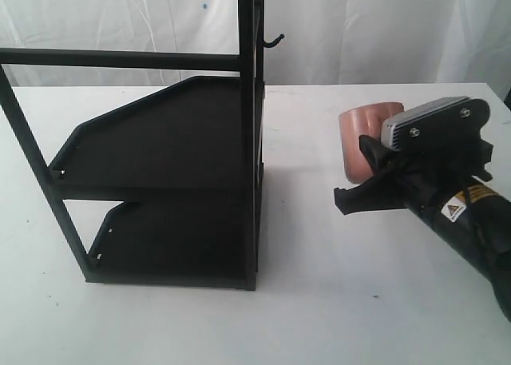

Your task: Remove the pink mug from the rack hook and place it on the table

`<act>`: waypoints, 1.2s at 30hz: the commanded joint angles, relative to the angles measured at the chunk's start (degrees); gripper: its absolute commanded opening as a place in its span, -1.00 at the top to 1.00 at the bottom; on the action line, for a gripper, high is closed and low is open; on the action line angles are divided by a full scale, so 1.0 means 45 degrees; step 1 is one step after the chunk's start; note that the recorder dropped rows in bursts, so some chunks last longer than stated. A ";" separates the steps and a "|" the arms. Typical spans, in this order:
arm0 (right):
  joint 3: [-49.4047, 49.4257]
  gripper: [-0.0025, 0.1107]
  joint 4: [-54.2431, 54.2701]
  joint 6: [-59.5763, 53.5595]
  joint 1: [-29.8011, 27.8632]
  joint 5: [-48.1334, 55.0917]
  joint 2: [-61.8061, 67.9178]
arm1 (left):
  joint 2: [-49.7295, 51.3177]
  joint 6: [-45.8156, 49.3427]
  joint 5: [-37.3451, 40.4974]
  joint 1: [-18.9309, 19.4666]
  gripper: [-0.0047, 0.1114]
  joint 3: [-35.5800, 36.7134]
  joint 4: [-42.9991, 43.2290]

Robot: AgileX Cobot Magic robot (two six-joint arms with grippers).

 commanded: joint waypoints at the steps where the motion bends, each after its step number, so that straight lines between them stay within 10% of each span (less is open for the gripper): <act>1: -0.0234 0.96 0.0035 -0.0270 -0.0059 -0.1913 0.1683 | -0.0053 0.0516 0.0165 0.0043 0.92 0.0062 0.0370; 36: -0.3726 0.96 -0.0006 -0.0967 -0.0059 -0.0132 0.6713 | -0.0053 0.2002 0.0430 0.0043 0.92 0.0062 0.0959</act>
